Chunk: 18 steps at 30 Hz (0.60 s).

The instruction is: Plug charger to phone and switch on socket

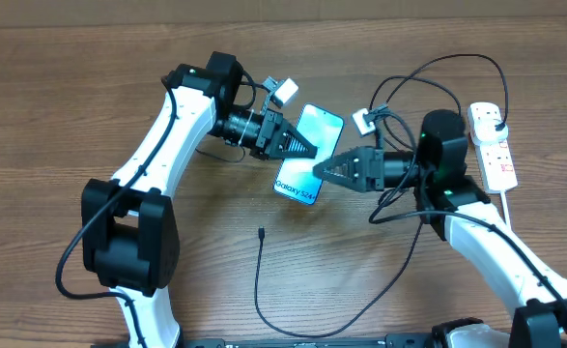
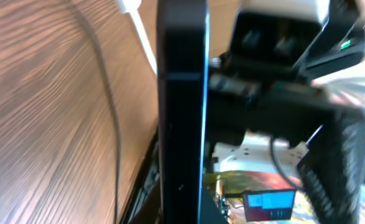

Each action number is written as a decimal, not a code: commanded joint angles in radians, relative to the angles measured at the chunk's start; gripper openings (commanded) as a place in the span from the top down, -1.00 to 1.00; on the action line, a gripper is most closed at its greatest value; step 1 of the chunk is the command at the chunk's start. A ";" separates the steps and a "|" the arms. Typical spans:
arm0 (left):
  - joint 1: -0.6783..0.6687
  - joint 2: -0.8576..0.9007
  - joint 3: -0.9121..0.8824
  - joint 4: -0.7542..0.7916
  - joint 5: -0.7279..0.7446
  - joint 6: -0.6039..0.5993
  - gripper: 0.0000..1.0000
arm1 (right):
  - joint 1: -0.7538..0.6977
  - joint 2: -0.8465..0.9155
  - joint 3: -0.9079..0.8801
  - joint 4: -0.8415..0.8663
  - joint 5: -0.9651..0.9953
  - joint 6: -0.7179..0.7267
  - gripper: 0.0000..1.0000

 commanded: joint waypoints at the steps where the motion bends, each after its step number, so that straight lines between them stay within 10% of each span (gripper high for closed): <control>1: -0.005 -0.034 0.020 -0.021 -0.209 -0.126 0.92 | -0.079 -0.007 0.006 0.002 -0.060 0.016 -1.00; 9: -0.031 -0.034 0.020 -0.196 -0.235 -0.132 0.92 | -0.220 -0.007 0.005 -0.322 0.075 -0.151 -1.00; 18: -0.090 -0.034 0.019 -0.226 -0.283 -0.137 0.92 | -0.214 -0.007 0.005 -0.770 0.790 -0.258 -1.00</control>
